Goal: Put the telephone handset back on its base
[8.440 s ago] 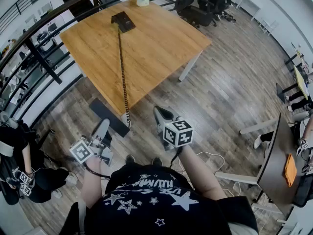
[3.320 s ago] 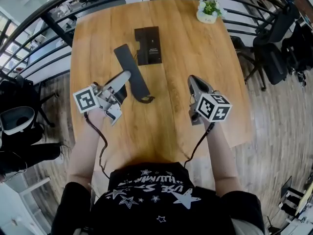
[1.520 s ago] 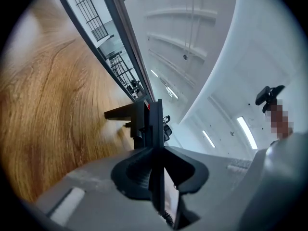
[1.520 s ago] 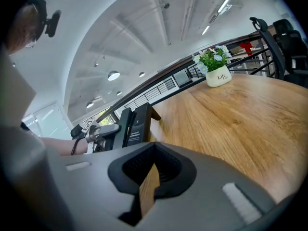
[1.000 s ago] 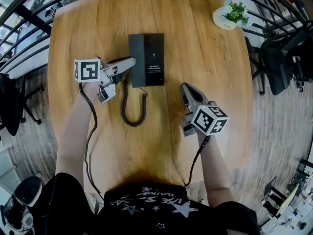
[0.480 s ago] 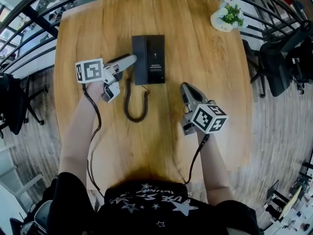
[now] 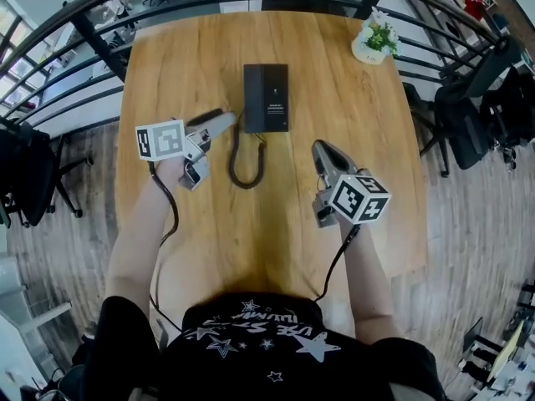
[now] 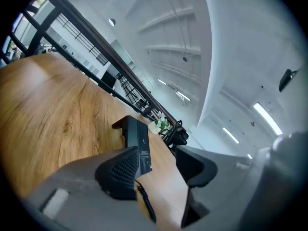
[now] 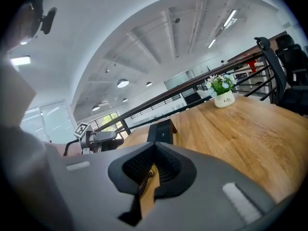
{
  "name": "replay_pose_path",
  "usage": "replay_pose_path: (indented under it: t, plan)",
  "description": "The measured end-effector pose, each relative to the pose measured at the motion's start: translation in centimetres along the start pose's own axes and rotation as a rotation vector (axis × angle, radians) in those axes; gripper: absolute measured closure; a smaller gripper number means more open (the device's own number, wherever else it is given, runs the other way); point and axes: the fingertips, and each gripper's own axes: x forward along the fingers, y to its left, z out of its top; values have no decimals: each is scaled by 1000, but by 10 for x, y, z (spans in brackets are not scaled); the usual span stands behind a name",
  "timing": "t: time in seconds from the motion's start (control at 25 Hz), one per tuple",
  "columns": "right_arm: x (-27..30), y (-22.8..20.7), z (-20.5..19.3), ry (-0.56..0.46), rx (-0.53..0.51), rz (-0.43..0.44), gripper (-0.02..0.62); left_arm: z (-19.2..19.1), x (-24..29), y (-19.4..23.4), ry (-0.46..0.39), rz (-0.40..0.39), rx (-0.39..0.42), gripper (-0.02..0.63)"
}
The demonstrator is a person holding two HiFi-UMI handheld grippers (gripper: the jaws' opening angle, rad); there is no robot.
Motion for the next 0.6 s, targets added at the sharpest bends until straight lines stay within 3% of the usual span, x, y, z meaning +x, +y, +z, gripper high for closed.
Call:
replay_pose_path:
  t: [0.2, 0.44, 0.6]
  plan:
    - [-28, 34, 11, -50, -44, 1, 594, -11, -36, -42, -24, -33, 62, 367]
    - [-55, 71, 13, -97, -61, -11, 594, -31, -87, -70, -43, -65, 53, 367]
    - [-66, 98, 8, -122, -66, -15, 594, -45, -123, -83, -41, -71, 88, 367]
